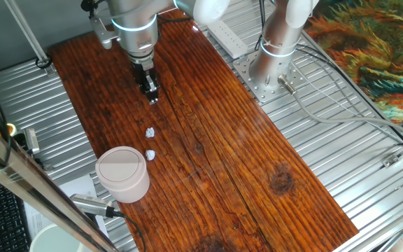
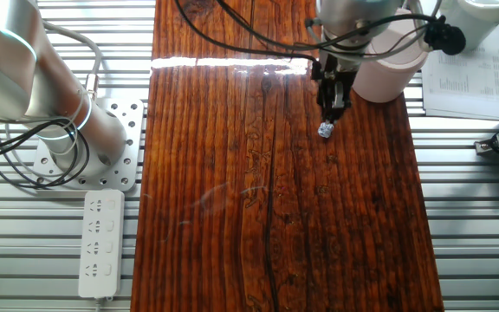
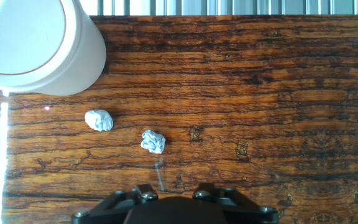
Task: Put the garbage in the trash can
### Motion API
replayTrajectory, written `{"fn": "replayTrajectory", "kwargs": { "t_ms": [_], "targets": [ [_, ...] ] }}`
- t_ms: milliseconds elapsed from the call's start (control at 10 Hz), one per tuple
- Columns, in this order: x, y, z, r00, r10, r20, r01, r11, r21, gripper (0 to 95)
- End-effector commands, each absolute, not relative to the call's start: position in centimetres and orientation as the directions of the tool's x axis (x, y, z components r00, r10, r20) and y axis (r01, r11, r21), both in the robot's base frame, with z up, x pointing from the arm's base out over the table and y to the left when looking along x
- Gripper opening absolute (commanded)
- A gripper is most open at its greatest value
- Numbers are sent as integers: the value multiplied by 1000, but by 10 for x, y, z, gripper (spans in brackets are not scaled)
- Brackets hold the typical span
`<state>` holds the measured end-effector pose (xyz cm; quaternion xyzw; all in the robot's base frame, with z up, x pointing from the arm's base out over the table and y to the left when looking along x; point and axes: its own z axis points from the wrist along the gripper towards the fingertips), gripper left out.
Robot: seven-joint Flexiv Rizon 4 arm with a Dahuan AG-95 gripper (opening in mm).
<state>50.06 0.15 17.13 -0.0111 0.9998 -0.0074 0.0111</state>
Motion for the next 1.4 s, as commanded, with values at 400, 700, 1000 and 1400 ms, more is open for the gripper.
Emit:
{"fn": "replayTrajectory", "kwargs": {
  "t_ms": [400,700,1000,1400],
  "targets": [
    [500,0,171,-999,-29,-25,-29,999,-18,0],
    [502,-1,166,-999,-45,-30,-45,999,-15,0],
    [511,0,145,-995,-90,-32,-89,996,-17,0],
    [529,-1,111,-980,-177,-91,-177,984,-11,0]
  ]
}}
